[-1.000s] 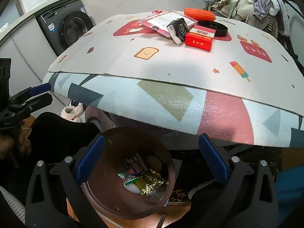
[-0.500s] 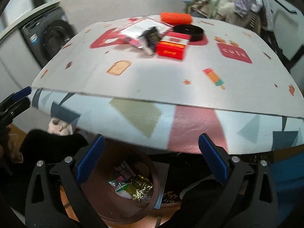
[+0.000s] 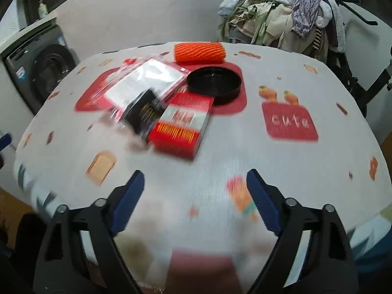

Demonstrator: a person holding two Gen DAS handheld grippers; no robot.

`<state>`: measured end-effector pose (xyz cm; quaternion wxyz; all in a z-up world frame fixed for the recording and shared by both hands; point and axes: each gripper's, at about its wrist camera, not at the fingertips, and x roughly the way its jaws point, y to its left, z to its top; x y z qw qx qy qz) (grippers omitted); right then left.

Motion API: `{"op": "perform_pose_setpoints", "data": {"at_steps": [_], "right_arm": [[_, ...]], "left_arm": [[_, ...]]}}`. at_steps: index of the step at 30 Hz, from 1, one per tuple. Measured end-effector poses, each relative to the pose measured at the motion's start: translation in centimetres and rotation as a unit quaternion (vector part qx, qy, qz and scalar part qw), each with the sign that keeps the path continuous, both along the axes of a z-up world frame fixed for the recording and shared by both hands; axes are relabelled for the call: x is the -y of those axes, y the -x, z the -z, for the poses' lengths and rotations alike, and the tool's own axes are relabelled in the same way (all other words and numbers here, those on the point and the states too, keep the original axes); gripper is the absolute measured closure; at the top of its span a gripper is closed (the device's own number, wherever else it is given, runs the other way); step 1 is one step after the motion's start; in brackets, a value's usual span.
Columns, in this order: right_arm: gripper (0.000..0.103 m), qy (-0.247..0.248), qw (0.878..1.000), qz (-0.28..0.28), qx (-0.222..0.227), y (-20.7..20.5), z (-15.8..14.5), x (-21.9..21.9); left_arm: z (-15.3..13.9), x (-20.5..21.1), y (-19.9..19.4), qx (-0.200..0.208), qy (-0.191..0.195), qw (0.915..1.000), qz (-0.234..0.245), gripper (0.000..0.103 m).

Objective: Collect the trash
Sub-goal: 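Grasp the red Double Happiness cigarette box with the right tool, then grasp the clear plastic package with the left tool while right tool holds red box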

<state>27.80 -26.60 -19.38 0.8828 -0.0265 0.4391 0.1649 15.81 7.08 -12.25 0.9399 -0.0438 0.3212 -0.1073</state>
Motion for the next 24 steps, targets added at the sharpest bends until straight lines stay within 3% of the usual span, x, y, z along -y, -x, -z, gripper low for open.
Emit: {"op": "perform_pose_setpoints", "data": {"at_steps": [6, 12, 24], "right_arm": [[0.042, -0.021, 0.999, 0.029, -0.009, -5.0, 0.8, -1.7], [0.042, -0.043, 0.998, 0.04, -0.025, -7.6, 1.7, -3.4], [0.043, -0.024, 0.998, 0.049, -0.033, -9.0, 3.3, -4.4]], "left_arm": [[0.1, -0.2, -1.6, -0.002, 0.009, 1.0, -0.003, 0.008], [0.6, -0.2, -2.9, -0.01, 0.009, 0.9999, -0.002, 0.008], [0.7, 0.9, -5.1, -0.021, 0.033, 0.9992, 0.011, 0.011]]}}
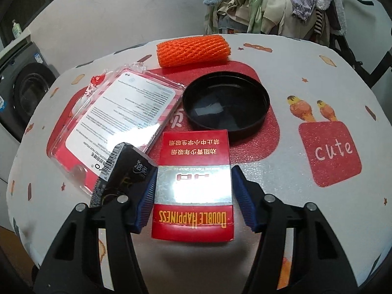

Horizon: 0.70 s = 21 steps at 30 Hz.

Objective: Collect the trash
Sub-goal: 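Grasp the clear plastic package with the left tool while right tool holds red box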

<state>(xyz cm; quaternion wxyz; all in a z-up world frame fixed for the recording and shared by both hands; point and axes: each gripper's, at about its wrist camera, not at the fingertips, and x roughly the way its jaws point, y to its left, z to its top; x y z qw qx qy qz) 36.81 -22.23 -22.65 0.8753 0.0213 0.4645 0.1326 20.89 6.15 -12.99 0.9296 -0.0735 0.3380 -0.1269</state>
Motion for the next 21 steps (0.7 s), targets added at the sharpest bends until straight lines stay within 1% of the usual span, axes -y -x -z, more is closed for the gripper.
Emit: {"op": "perform_pose_setpoints", "data": {"at_steps": [5, 8, 10, 13, 15, 17, 21], "right_arm": [[0.045, -0.001, 1.0, -0.012, 0.002, 0.3, 0.0, 0.1], [0.045, -0.004, 1.0, -0.019, 0.006, 0.9, -0.3, 0.3], [0.045, -0.008, 1.0, -0.022, 0.016, 1.5, -0.8, 0.6], [0.045, -0.008, 0.999, -0.022, 0.034, 2.2, -1.6, 1.2], [0.045, -0.007, 0.999, -0.021, 0.047, 2.7, -2.3, 1.8], [0.045, -0.01, 0.998, -0.018, 0.06, 3.3, -3.1, 2.5], [0.045, -0.023, 0.997, -0.013, 0.072, 4.2, -4.1, 3.8]], "left_arm": [[0.1, 0.5, -0.5, -0.008, 0.006, 0.9999, 0.005, 0.014], [0.3, 0.3, -1.1, -0.017, 0.015, 0.9997, 0.004, 0.018], [0.6, 0.2, -1.8, -0.029, 0.028, 0.9992, 0.002, 0.022], [1.0, -0.2, -3.0, -0.045, 0.051, 0.9977, 0.001, 0.029], [1.4, -0.4, -4.3, -0.061, 0.075, 0.9954, -0.001, 0.038], [1.9, -0.4, -5.8, -0.076, 0.093, 0.9928, -0.004, 0.044], [2.4, 0.2, -8.7, -0.095, 0.109, 0.9895, -0.002, 0.049]]}}
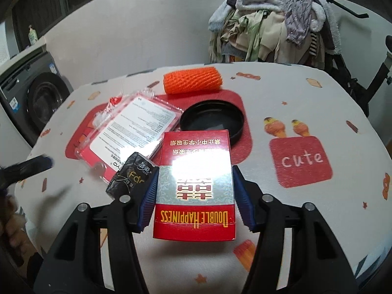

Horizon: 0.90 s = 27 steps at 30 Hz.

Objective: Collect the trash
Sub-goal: 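Grasp the clear plastic package with the left tool while right tool holds red box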

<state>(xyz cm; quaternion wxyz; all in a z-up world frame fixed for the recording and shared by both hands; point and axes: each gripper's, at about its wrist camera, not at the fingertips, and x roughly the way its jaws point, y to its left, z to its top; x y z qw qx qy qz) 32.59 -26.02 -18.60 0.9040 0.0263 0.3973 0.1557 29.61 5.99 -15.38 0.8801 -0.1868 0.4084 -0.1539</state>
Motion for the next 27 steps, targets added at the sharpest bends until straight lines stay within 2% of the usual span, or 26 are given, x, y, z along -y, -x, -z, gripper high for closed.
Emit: {"op": "perform_pose_setpoints", "data": {"at_steps": [5, 8, 11, 13, 16, 18, 19, 22, 27], "right_arm": [[0.045, -0.014, 1.0, -0.005, 0.007, 1.3, -0.5, 1.1], [0.045, -0.005, 1.0, -0.014, 0.016, 2.0, -0.6, 1.3], [0.045, -0.007, 1.0, -0.016, 0.018, 2.4, -0.6, 1.8], [0.045, -0.015, 1.0, -0.014, 0.015, 2.6, -0.5, 2.3], [0.045, -0.019, 1.0, -0.014, 0.012, 2.9, -0.1, 2.9], [0.045, -0.022, 1.0, -0.014, 0.01, 3.1, 0.1, 3.2], [0.045, -0.025, 1.0, -0.015, 0.009, 3.1, 0.2, 3.4], [0.045, -0.038, 0.999, -0.015, 0.012, 3.4, 0.2, 3.8], [0.045, -0.047, 0.999, -0.015, 0.021, 3.8, -0.6, 4.1]], "left_arm": [[0.1, 1.4, -4.7, -0.028, 0.008, 0.9993, 0.023, 0.049], [0.3, 2.1, -7.3, -0.041, -0.002, 0.9987, 0.032, 0.049], [1.3, 2.2, -9.5, -0.069, 0.011, 0.9971, 0.029, 0.049], [2.3, 1.9, -10.4, -0.091, 0.038, 0.9949, 0.022, 0.051], [3.5, 1.9, -11.3, -0.114, 0.062, 0.9914, 0.019, 0.056], [4.2, 2.2, -11.4, -0.124, 0.065, 0.9898, 0.025, 0.073], [4.3, 2.3, -11.2, -0.126, 0.062, 0.9897, 0.029, 0.078], [4.0, 2.3, -10.8, -0.112, 0.059, 0.9913, 0.034, 0.08], [0.6, 2.0, -9.1, -0.059, 0.005, 0.9974, 0.04, 0.088]]}}
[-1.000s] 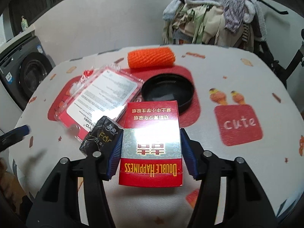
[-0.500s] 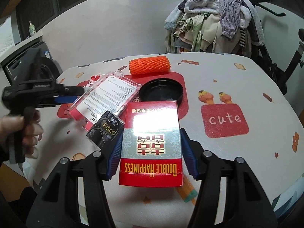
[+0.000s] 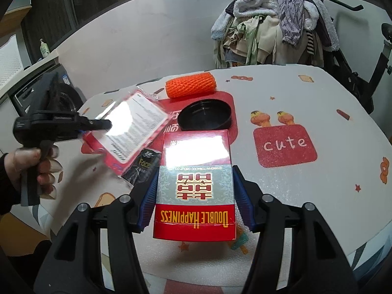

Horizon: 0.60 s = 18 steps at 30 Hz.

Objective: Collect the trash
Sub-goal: 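Grasp the clear plastic package with the left tool while right tool holds red box, then drop the clear package into the bin with left tool while right tool carries red box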

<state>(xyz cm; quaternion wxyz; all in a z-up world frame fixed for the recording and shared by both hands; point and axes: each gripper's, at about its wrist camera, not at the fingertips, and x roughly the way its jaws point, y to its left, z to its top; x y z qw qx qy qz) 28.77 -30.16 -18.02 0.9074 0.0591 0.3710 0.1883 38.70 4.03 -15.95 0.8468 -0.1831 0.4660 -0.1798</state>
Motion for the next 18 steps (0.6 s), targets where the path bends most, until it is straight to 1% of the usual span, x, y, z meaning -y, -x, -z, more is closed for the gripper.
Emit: {"op": "perform_pose_setpoints", "data": {"at_steps": [2, 4, 7, 12, 14, 18], "right_arm": [[0.045, -0.003, 1.0, 0.001, 0.003, 0.2, -0.4, 0.0], [0.045, -0.006, 1.0, 0.001, 0.008, 0.6, -0.9, -0.1], [0.045, -0.007, 1.0, -0.003, 0.014, 1.3, -1.6, -0.4], [0.045, -0.014, 1.0, -0.008, 0.02, 2.6, -2.8, -1.0], [0.045, -0.017, 1.0, -0.011, 0.024, 3.4, -3.2, -1.1], [0.045, -0.02, 0.999, -0.018, 0.031, 5.3, -4.2, -1.4]], "left_arm": [[-2.1, -0.5, 0.9, 0.028, -0.027, 0.9992, -0.003, 0.088], [-4.0, -0.7, 1.8, 0.057, -0.054, 0.9969, 0.006, 0.088], [-6.0, -1.1, 3.3, 0.081, -0.072, 0.994, 0.018, 0.088], [-7.6, -1.4, 6.8, 0.089, -0.089, 0.9909, 0.047, 0.088], [-7.8, -1.4, 8.1, 0.09, -0.089, 0.9904, 0.054, 0.088], [-8.0, -1.2, 12.0, 0.091, -0.08, 0.9898, 0.074, 0.088]]}}
